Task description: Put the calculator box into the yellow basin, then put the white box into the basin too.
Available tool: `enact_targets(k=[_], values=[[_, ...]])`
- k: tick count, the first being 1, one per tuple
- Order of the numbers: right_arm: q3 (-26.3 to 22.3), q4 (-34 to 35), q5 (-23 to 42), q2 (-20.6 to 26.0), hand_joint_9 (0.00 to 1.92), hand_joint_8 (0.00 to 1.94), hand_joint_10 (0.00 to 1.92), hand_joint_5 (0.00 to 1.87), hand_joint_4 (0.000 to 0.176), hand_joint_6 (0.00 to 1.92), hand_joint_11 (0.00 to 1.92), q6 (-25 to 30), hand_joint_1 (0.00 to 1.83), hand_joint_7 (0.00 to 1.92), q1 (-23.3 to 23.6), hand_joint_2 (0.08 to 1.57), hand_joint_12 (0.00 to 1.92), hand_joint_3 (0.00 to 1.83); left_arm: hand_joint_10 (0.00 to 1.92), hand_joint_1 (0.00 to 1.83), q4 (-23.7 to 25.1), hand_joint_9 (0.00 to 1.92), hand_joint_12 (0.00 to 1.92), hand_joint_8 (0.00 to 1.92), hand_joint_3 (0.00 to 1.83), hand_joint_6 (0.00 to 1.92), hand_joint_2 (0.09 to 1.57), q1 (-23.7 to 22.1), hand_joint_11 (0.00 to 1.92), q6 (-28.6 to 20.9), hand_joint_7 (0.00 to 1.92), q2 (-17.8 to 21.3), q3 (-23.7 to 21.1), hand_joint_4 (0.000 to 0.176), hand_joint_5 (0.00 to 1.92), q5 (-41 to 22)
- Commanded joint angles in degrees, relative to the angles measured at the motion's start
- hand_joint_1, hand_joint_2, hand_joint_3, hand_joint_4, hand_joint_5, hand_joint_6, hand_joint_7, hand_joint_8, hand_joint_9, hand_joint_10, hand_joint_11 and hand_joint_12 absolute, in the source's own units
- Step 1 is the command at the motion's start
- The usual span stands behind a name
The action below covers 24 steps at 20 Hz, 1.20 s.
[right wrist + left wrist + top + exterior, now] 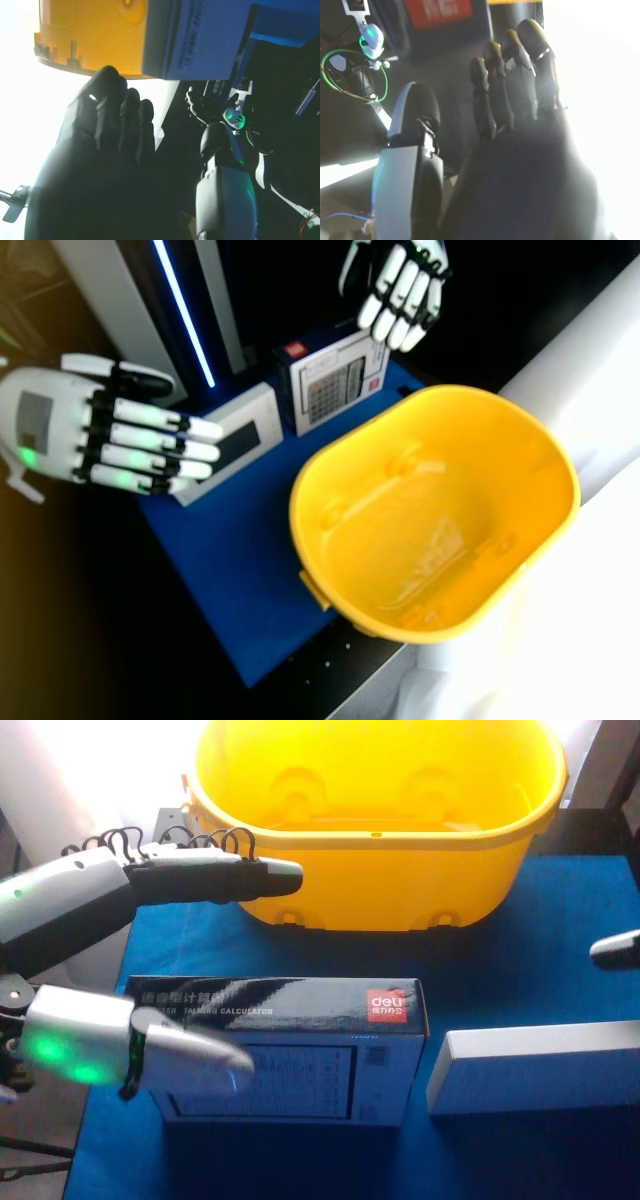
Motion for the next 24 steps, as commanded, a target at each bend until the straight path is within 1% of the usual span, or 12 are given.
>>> enact_targets(k=[1,5,12,15,16,17,18,19,20,21,22,24], values=[[0.5,0.1,-6.6,-0.2,0.43,0.06,0.22,0.54,0.0,0.05,0.0,0.4,0.79,0.54,0.2,0.73,1.17,0.02,0.05,0.73,-0.5,0.33,0.84,0.01,0.0,0.0,0.75,-0.7,0.01,-0.6,0.36,-0.5,0.1,0.073,0.31,-5.6],[1.7,1.7,-5.8,-1.6,0.52,0.06,0.23,0.59,0.0,0.04,0.08,0.4,0.72,0.62,0.3,0.77,1.18,0.02,0.02,0.73,-0.2,0.34,0.92,0.0,0.0,0.0,0.74,-0.7,0.0,-0.6,0.35,-1.1,0.4,0.083,0.32,-3.5],[5.0,3.3,1.1,-6.9,0.41,0.01,0.26,0.63,0.0,0.02,0.0,0.1,0.74,0.6,3.3,0.75,1.25,0.0,0.01,0.74,0.1,0.35,1.14,0.0,0.01,0.01,0.78,-0.6,0.0,-2.5,0.35,-6.2,4.5,0.0,0.37,4.8],[5.5,2.5,2.5,-8.5,0.37,0.01,0.52,0.64,0.0,0.01,0.0,0.1,0.88,0.62,4.2,0.8,1.37,0.01,0.02,0.75,0.2,0.38,1.32,0.02,0.01,0.02,0.78,-0.2,0.0,-2.8,0.4,-7.3,5.5,0.041,0.42,6.9],[5.5,2.4,2.5,-8.7,0.43,0.03,0.54,0.68,0.0,0.02,0.09,0.1,0.99,0.67,4.2,0.88,1.36,0.03,0.03,0.79,0.3,0.41,1.37,0.02,0.02,0.02,0.84,-0.2,0.0,-3.2,0.42,-7.7,5.9,0.014,0.44,7.4],[5.5,2.3,2.5,-8.8,0.53,0.08,0.6,0.81,0.0,0.07,0.19,0.1,1.11,0.8,4.2,0.97,1.41,0.03,0.06,0.85,0.7,0.45,1.4,0.03,0.02,0.03,0.93,-0.2,0.0,-3.8,0.48,-8.1,6.2,0.0,0.53,7.6],[5.5,2.2,2.5,-8.8,0.62,0.14,0.72,0.91,0.0,0.84,0.29,0.1,1.14,0.9,4.3,1.09,1.47,0.02,0.08,0.92,0.8,0.52,1.45,0.04,0.01,0.04,0.98,-0.2,0.03,-4.0,0.57,-8.2,6.4,0.0,0.63,7.6],[5.5,2.2,2.5,-8.8,0.76,0.94,0.87,0.9,0.0,1.07,0.51,0.1,1.19,0.89,4.4,1.15,1.51,0.0,0.16,1.04,0.8,0.64,1.49,0.05,0.01,0.06,1.05,-0.1,0.17,-4.0,0.72,-8.2,6.4,0.0,0.79,7.5],[5.5,2.1,2.4,-8.8,0.8,1.14,1.24,0.89,0.0,1.11,0.63,0.1,1.32,0.85,4.6,1.16,1.53,0.01,0.34,1.15,0.8,0.81,1.56,0.95,0.01,0.94,1.15,-0.1,0.38,-4.0,0.83,-8.3,6.6,0.018,0.85,7.0],[5.5,2.1,2.4,-8.8,0.8,1.19,1.34,0.88,0.0,1.13,0.67,0.1,1.35,0.83,4.8,1.17,1.55,0.0,0.65,1.16,0.5,0.8,1.62,1.21,0.0,1.2,1.21,-0.1,0.47,-4.0,0.81,-8.4,6.8,0.026,0.79,6.4],[5.5,2.1,2.3,-8.8,0.79,1.19,1.38,0.89,0.0,1.13,0.67,0.1,1.35,0.84,5.0,1.17,1.55,0.0,1.27,1.3,0.0,0.8,1.63,1.19,0.0,1.18,1.19,0.0,0.58,-4.0,0.86,-8.4,6.9,0.0,0.78,5.5],[5.5,2.1,0.9,-8.8,0.82,1.14,1.37,0.88,0.0,1.11,0.72,0.1,1.36,0.88,5.0,1.16,1.54,0.0,1.44,1.35,-1.5,0.77,1.63,1.19,0.0,1.18,1.19,0.5,0.56,-4.0,0.87,-8.4,7.2,0.0,0.78,2.9]])
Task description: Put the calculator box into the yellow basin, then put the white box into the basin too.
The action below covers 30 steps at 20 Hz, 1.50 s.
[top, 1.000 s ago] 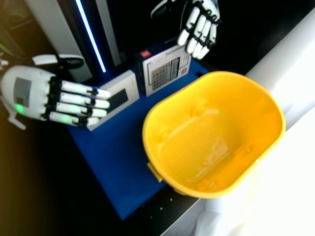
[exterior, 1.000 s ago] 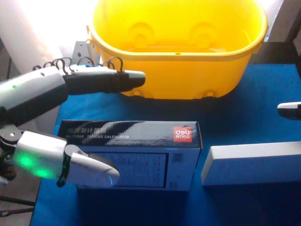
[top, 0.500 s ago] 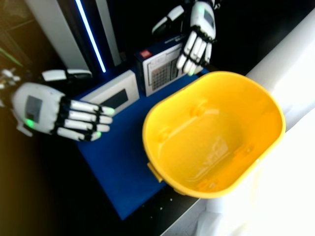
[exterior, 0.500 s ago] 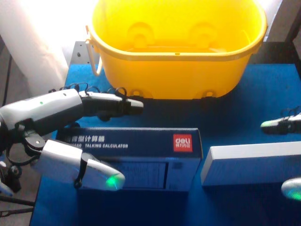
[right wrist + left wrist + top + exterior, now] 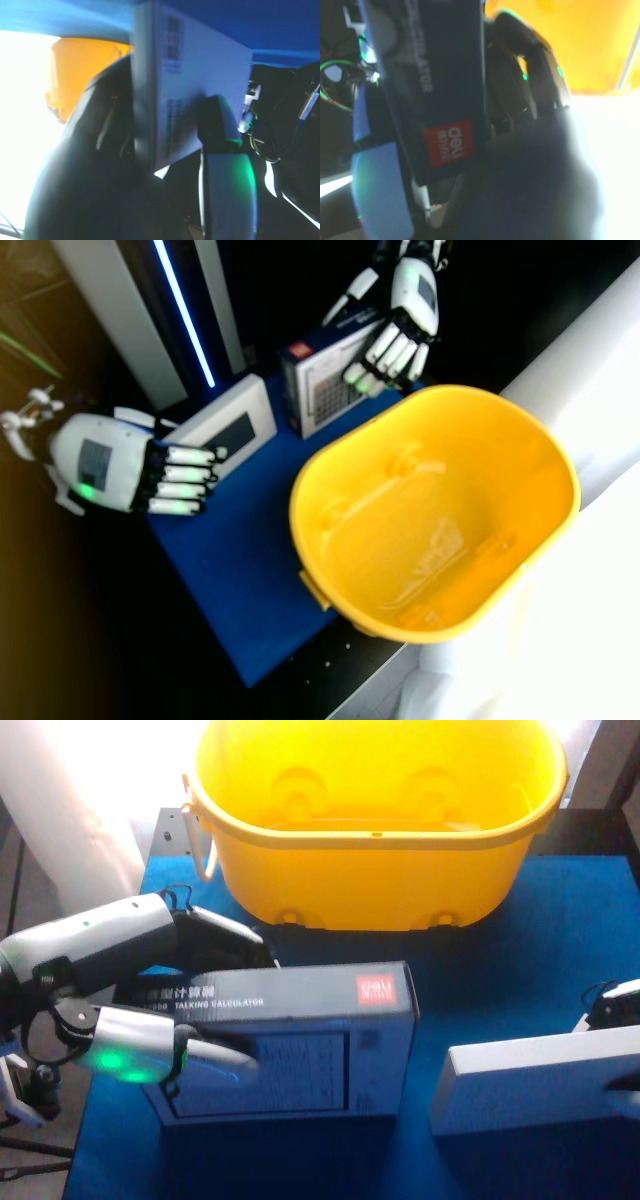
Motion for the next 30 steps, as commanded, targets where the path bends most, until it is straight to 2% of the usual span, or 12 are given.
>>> enact_targets(k=[1,5,7,10,11,12,14,17,19,22,24,30], values=[[0.1,-0.2,-8.6,0.0,0.83,1.19,1.22,0.9,0.0,1.08,0.7,0.9,1.23,0.9,1.0,1.16,1.55,0.0,1.48,1.35,-1.3,0.76,1.66,1.22,0.0,1.11,1.19,0.1,0.55,-0.2,0.88,-0.3,0.3,0.0,0.78,-7.1],[-0.2,-0.5,-13.9,0.1,0.83,1.25,1.2,0.89,0.002,1.08,0.7,3.7,1.2,0.88,1.0,1.17,1.57,0.0,1.43,1.36,-3.1,0.78,1.57,1.16,0.0,1.12,1.17,0.3,0.55,-0.2,0.9,0.8,-0.4,0.0,0.81,-14.8],[-1.1,-0.7,-16.7,0.5,0.87,1.15,1.12,0.88,0.014,1.11,0.71,3.8,1.2,0.94,1.0,1.16,1.53,0.0,1.38,1.36,-3.7,0.8,1.5,1.13,0.0,1.17,1.17,0.4,0.59,-0.2,0.91,1.6,-1.1,0.0,0.8,-18.7],[-1.6,-0.7,-19.0,1.2,0.92,1.07,1.07,0.86,0.0,1.13,0.71,3.8,1.21,1.0,1.0,1.15,1.56,0.0,1.37,1.36,-5.4,0.84,1.54,1.07,0.0,1.08,1.16,0.5,0.66,0.7,0.93,3.0,-1.9,0.0,0.82,-25.1],[-1.6,-0.7,-19.9,1.3,0.91,1.06,1.03,0.9,0.017,1.12,0.71,3.8,1.21,0.97,1.0,1.14,1.51,0.0,1.34,1.37,-6.2,0.86,1.5,1.05,0.0,1.07,1.15,0.4,0.66,2.0,0.94,3.4,-2.1,0.0,0.84,-26.9],[-1.6,-0.3,-20.6,1.5,0.87,1.05,1.23,0.9,0.0,1.12,0.67,3.8,1.33,0.94,1.0,1.14,1.49,0.0,1.37,1.36,-6.9,0.85,1.53,1.09,0.0,1.11,1.16,0.1,0.67,3.1,0.91,3.7,-2.2,0.0,0.81,-28.5],[-1.2,0.8,-21.3,1.6,0.79,1.12,1.3,0.91,0.0,1.15,0.57,3.8,1.35,0.88,1.8,1.15,1.47,0.0,1.38,1.36,-7.6,0.85,1.49,1.14,0.0,1.14,1.17,-2.1,0.71,4.6,0.88,3.7,-1.4,0.0,0.75,-31.1],[-0.4,1.2,-21.2,1.4,0.88,1.12,1.31,0.92,0.0,1.03,0.8,3.7,1.36,0.87,2.8,1.14,1.45,0.0,1.35,1.36,-7.2,0.84,1.34,1.22,0.0,1.2,1.19,-6.8,0.76,5.4,0.87,2.6,0.5,0.0,0.68,-32.8],[-0.2,1.4,-21.2,1.2,0.9,1.14,1.31,0.91,0.0,1.02,0.89,3.7,1.37,0.85,2.9,1.14,1.43,0.0,1.29,1.36,-5.7,0.89,1.25,1.14,0.0,1.06,1.15,-11.8,0.81,5.4,0.94,1.4,2.2,0.0,0.8,-32.4],[0.0,1.4,-21.2,0.9,0.84,1.11,1.3,0.9,0.0,1.12,0.69,3.6,1.36,0.88,3.3,1.15,1.43,0.0,1.34,1.36,-4.3,0.86,1.39,1.17,0.0,1.01,1.15,-17.3,0.75,5.5,0.92,-0.4,4.7,0.0,0.84,-31.4],[0.2,1.4,-21.2,0.5,0.89,1.05,1.22,0.92,0.0,1.1,0.74,3.4,1.37,0.91,3.4,1.13,1.39,0.0,1.35,1.36,-3.3,0.86,1.4,1.18,0.0,1.01,1.16,-20.8,0.74,5.5,0.92,-1.6,6.4,0.0,0.83,-29.3],[0.7,0.7,-19.9,-0.8,0.75,1.1,1.32,0.86,0.0,1.23,0.46,3.4,1.36,0.94,4.2,1.16,1.56,0.0,1.35,1.36,0.7,0.86,1.4,1.18,0.0,1.01,1.16,-33.4,0.74,5.5,0.92,-7.7,14.8,0.0,0.83,-13.6]])
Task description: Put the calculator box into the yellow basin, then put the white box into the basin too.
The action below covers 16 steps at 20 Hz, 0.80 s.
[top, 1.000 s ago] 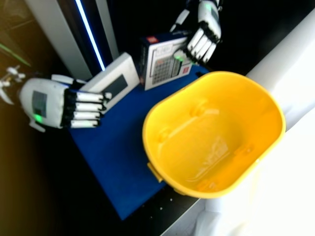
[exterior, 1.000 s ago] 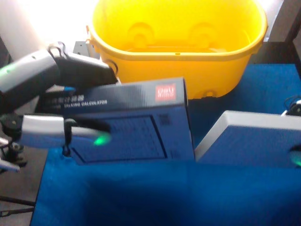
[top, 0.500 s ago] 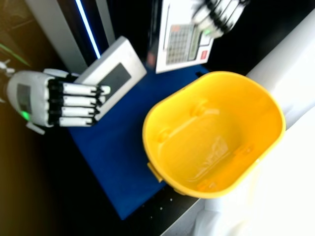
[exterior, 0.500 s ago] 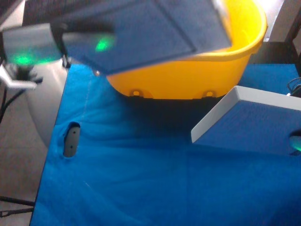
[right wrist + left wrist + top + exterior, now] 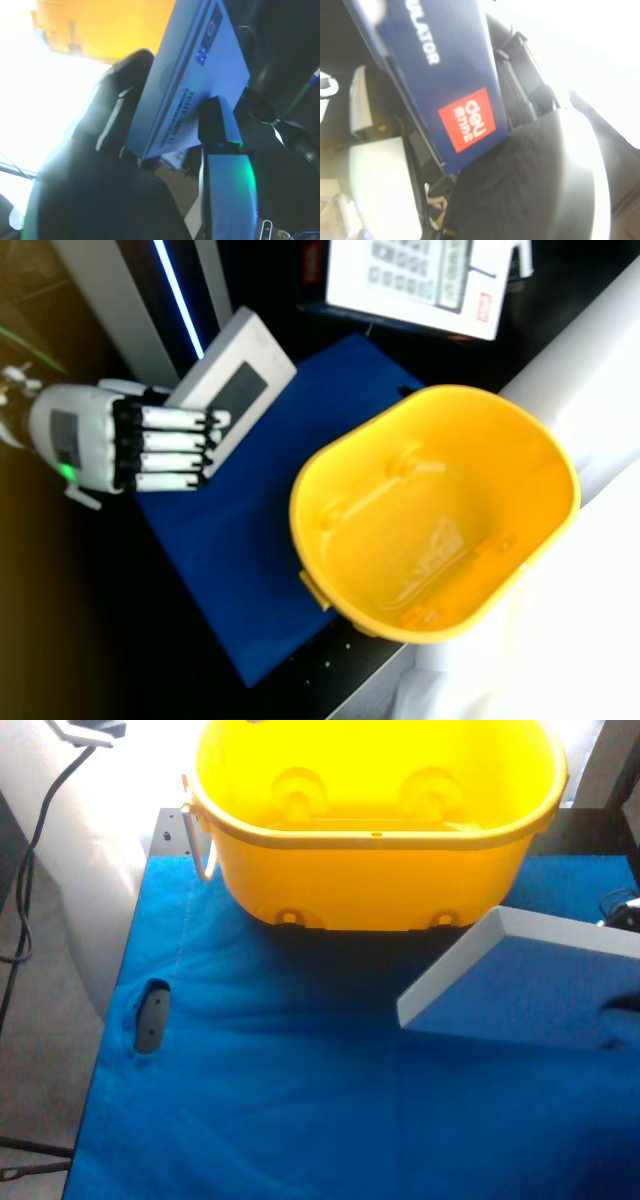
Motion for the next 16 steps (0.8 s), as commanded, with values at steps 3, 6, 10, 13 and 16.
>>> enact_targets(k=[3,6,10,13,16], values=[[1.0,-1.8,-5.0,-0.9,0.79,1.18,1.16,0.9,0.017,1.17,0.66,0.6,1.19,0.86,2.7,1.17,1.58,0.0,1.34,1.36,-0.3,0.87,1.42,1.18,0.0,1.03,1.16,-4.5,0.71,-0.4,0.87,-4.2,4.9,0.0,0.84,5.6],[1.4,-2.4,-4.1,-1.5,0.83,1.18,1.19,0.9,0.019,1.16,0.74,0.6,1.19,0.87,3.4,1.17,1.56,0.0,1.29,1.36,-0.2,0.88,1.28,1.13,0.0,1.21,1.16,-5.6,0.73,-0.4,0.86,-7.1,8.3,0.0,0.78,10.0],[1.6,-2.8,-3.6,-1.7,0.85,1.13,1.12,0.9,0.024,1.13,0.68,0.6,1.2,0.93,3.7,1.15,1.57,0.0,1.33,1.36,-0.2,0.87,1.35,1.17,0.0,1.19,1.17,-6.6,0.69,-0.3,0.83,-10.2,12.1,0.0,0.79,14.9],[1.7,-3.2,-3.1,-1.9,0.88,1.13,1.12,0.91,0.016,1.07,0.72,0.6,1.2,0.95,4.2,1.14,1.55,0.0,1.38,1.34,-0.8,0.83,1.39,1.26,0.0,1.25,1.19,-6.8,0.69,-0.3,0.76,-14.5,17.2,0.0,0.78,20.3],[2.0,-3.7,-2.9,-2.0,0.86,1.14,1.14,0.91,0.027,1.1,0.7,0.6,1.2,0.94,4.6,1.15,1.57,0.0,1.41,1.35,-1.7,0.84,1.45,1.25,0.0,1.23,1.2,-6.4,0.66,-0.2,0.76,-18.6,21.8,0.0,0.75,24.7]])
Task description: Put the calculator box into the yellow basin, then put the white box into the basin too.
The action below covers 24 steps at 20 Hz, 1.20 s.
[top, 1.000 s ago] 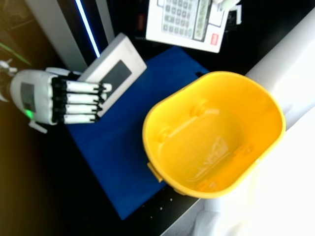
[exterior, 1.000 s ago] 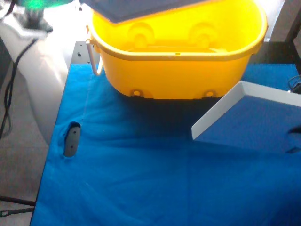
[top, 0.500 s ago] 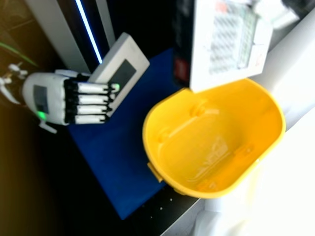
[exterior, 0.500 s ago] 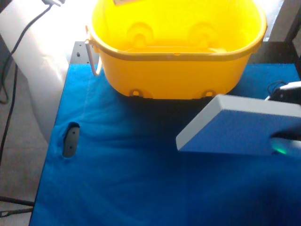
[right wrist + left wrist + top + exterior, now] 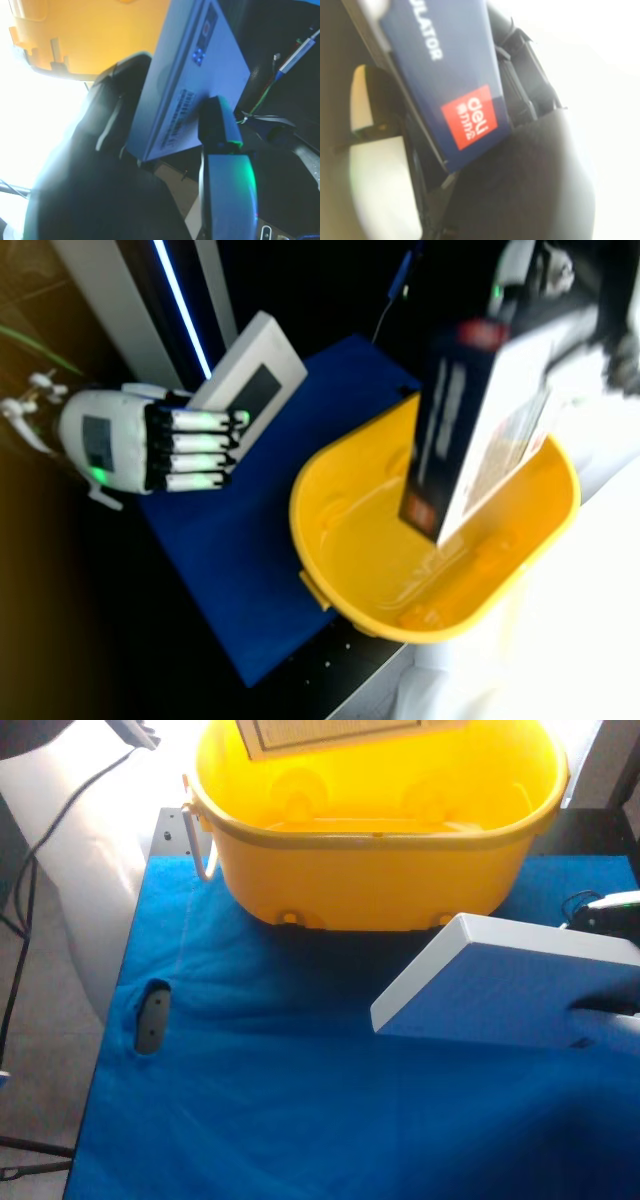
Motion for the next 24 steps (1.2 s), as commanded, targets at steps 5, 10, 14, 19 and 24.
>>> enact_targets(k=[5,10,14,19,24], values=[[0.2,-1.4,-7.2,0.0,0.85,1.15,1.14,0.92,0.027,1.1,0.69,0.7,1.2,0.92,1.1,1.15,1.57,0.0,1.44,1.35,-1.7,0.77,1.55,1.18,0.0,1.27,1.19,0.9,0.49,-0.5,0.84,-3.7,3.8,0.0,0.74,-2.1],[0.2,-1.4,-7.2,0.0,0.85,1.12,1.11,0.89,0.017,1.13,0.68,0.7,1.2,0.95,1.3,1.15,1.55,0.0,1.32,1.17,-1.1,0.67,1.76,1.38,0.0,1.25,1.22,2.6,0.45,-0.4,0.79,-5.9,5.9,0.0,0.77,1.4],[0.3,-1.4,-7.2,0.0,0.87,1.11,1.08,0.91,0.02,1.09,0.69,0.7,1.2,0.96,1.4,1.14,1.53,0.0,0.75,1.04,-0.9,0.28,1.6,0.38,0.0,0.51,1.08,3.2,0.02,-0.4,0.46,-6.2,6.0,0.0,0.5,1.9],[0.4,-1.5,-7.2,0.0,0.85,1.04,1.06,0.93,0.02,1.08,0.67,0.7,1.21,0.98,1.5,1.13,1.53,0.0,0.3,0.84,-1.4,0.02,1.01,0.01,0.0,0.02,0.96,3.1,0.0,-0.4,0.23,-5.9,6.1,0.135,0.31,1.2],[0.3,-2.8,-7.5,0.6,0.86,0.99,1.27,0.94,0.0,1.06,0.69,0.7,1.34,0.96,2.8,1.13,1.49,0.0,0.09,0.79,-3.8,0.09,0.69,0.01,0.0,0.01,0.93,3.2,0.0,0.1,0.22,-4.1,4.8,0.121,0.31,-1.9]])
